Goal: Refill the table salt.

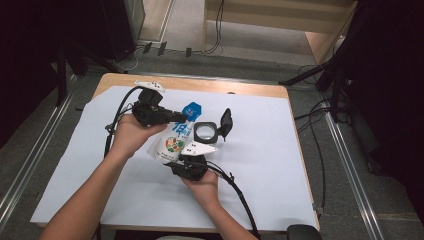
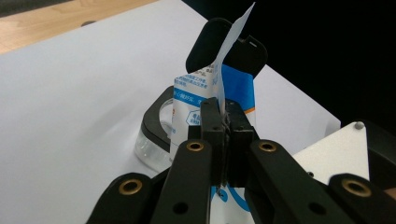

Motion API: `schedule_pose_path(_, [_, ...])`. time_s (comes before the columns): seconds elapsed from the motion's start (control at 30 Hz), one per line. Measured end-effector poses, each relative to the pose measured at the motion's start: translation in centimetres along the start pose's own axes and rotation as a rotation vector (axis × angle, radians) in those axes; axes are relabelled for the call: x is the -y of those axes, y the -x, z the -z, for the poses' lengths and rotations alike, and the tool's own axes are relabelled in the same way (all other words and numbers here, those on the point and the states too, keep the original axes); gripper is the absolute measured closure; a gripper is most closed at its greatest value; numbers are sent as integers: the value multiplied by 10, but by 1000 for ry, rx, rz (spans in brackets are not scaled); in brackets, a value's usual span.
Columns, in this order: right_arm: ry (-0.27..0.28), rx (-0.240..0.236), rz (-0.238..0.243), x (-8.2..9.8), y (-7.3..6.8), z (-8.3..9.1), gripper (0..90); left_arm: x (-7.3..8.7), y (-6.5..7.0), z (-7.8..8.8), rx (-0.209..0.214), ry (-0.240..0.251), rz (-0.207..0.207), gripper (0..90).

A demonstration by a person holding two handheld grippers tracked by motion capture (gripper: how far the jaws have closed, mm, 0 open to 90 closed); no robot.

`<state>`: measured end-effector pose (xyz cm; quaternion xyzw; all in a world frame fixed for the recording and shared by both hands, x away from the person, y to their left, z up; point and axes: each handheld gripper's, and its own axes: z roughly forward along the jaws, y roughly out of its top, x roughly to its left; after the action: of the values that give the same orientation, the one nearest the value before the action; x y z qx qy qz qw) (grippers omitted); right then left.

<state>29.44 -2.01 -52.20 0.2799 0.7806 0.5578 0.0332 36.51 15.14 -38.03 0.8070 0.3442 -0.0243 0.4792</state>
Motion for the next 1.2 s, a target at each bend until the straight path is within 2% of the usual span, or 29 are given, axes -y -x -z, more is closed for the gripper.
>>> schedule_pose_path(0.1, [-1, 6, -9, 2, 0, 2, 740, -1, 0, -4, 7, -3, 6, 900])
schedule_pose_path(0.27, [0, -3, 5, 3, 0, 3, 698, -2, 5, -6, 18, -4, 6, 900])
schedule_pose_path(0.43, [16, 27, 51, 1, -4, 4, 574, -3, 8, -7, 8, -13, 5, 900])
schedule_pose_path(0.53, [14, 36, 48, -1, -3, 5, 593, -4, 8, -8, 7, -16, 9, 900])
schedule_pose_path(0.67, [10, 24, 17, -1, 1, 6, 654, -5, 6, -8, 10, -11, 19, 900])
schedule_pose_path(0.8, [6, 27, 18, -1, 2, 5, 671, -6, 5, -6, 11, -13, 21, 900])
schedule_pose_path(0.97, [24, -4, 5, -1, 1, 5, 686, -5, 5, -5, 12, -4, 13, 898])
schedule_pose_path(1.2, [29, -18, 1, 1, -1, 5, 693, -3, 3, -4, 0, -23, 0, 833])
